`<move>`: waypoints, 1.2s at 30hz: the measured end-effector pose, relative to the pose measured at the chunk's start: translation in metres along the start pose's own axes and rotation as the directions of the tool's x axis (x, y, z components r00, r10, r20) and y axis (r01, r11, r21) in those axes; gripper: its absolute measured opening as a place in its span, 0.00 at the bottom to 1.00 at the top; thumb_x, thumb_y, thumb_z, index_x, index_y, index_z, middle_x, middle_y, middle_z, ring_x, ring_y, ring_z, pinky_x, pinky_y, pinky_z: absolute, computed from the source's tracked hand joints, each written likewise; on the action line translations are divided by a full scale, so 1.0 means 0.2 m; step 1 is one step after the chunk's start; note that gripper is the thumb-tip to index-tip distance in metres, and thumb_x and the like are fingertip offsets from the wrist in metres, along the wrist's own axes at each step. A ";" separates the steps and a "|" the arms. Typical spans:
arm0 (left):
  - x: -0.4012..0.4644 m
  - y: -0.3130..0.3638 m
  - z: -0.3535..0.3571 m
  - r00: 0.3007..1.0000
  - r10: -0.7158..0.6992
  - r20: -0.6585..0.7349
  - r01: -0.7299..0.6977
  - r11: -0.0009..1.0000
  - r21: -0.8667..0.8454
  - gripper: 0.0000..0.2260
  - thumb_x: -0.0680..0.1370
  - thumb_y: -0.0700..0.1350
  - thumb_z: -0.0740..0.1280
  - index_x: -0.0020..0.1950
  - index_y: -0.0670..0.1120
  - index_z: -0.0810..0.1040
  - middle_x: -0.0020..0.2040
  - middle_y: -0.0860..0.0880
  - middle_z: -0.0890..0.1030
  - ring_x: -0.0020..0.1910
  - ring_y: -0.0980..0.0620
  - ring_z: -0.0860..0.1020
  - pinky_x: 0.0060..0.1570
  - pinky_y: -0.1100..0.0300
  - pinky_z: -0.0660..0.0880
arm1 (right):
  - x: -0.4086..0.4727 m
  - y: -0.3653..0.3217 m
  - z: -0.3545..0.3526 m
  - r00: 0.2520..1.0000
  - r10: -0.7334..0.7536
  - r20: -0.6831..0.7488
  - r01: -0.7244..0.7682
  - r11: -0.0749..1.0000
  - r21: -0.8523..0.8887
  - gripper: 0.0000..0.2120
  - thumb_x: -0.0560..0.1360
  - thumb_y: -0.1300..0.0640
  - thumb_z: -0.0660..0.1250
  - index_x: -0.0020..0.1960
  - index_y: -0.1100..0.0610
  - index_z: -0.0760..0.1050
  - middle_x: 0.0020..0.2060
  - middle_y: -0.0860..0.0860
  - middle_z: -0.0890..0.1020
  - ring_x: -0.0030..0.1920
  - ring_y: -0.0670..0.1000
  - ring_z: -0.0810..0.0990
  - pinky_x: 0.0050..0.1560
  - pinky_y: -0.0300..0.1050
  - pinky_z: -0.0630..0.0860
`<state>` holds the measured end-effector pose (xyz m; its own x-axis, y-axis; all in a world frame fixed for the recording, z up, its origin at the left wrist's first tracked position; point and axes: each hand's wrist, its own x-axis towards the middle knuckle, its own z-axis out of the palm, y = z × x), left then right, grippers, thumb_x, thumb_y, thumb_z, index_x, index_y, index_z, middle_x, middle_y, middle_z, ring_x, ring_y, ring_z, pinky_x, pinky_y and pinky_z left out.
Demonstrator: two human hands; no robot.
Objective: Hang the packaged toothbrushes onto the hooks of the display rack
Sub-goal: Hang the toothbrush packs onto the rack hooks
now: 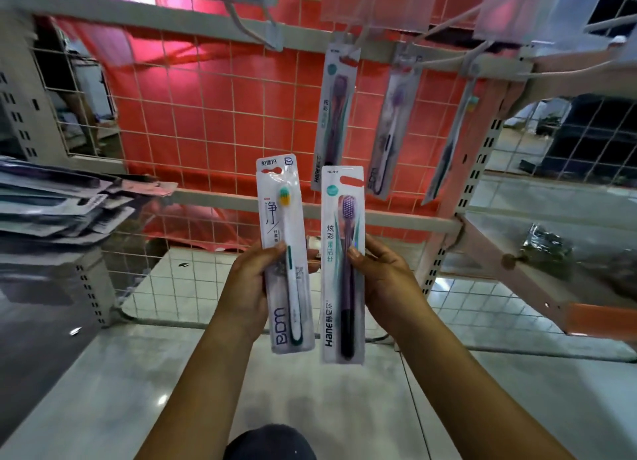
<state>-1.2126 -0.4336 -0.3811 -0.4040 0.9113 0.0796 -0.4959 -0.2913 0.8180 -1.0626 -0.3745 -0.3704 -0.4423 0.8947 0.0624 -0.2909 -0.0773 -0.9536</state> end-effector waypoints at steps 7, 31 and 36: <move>0.04 0.02 -0.08 1.000 0.012 -0.019 -0.012 1.000 -0.005 0.08 0.75 0.37 0.62 0.49 0.43 0.79 0.37 0.43 0.83 0.38 0.41 0.80 0.34 0.54 0.81 | 0.15 -0.06 0.07 0.997 -0.049 0.060 0.053 0.997 -0.063 0.09 0.76 0.62 0.63 0.54 0.55 0.78 0.44 0.52 0.84 0.45 0.53 0.83 0.44 0.48 0.79; 0.26 -0.04 -0.03 0.999 -0.031 0.037 0.029 0.998 0.061 0.16 0.68 0.43 0.64 0.54 0.42 0.78 0.48 0.35 0.82 0.43 0.38 0.82 0.40 0.52 0.81 | 0.73 -0.43 0.24 0.930 -0.338 -0.142 0.336 0.941 -0.036 0.10 0.79 0.65 0.59 0.42 0.56 0.74 0.27 0.43 0.81 0.30 0.40 0.80 0.32 0.34 0.76; 0.23 -0.01 -0.03 0.999 -0.035 0.003 0.035 0.995 0.093 0.14 0.68 0.44 0.65 0.52 0.44 0.79 0.49 0.35 0.82 0.44 0.37 0.82 0.43 0.49 0.81 | 0.77 -0.39 0.21 0.911 -0.370 -0.180 0.324 0.914 -0.243 0.10 0.80 0.60 0.58 0.43 0.55 0.74 0.31 0.44 0.79 0.30 0.39 0.78 0.31 0.31 0.72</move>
<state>-1.2338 -0.3932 -0.3829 -0.3843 0.9217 0.0522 -0.4362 -0.2311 0.8697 -1.1433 -0.2485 -0.2737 -0.1427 0.9231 0.3570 -0.2027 0.3258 -0.9234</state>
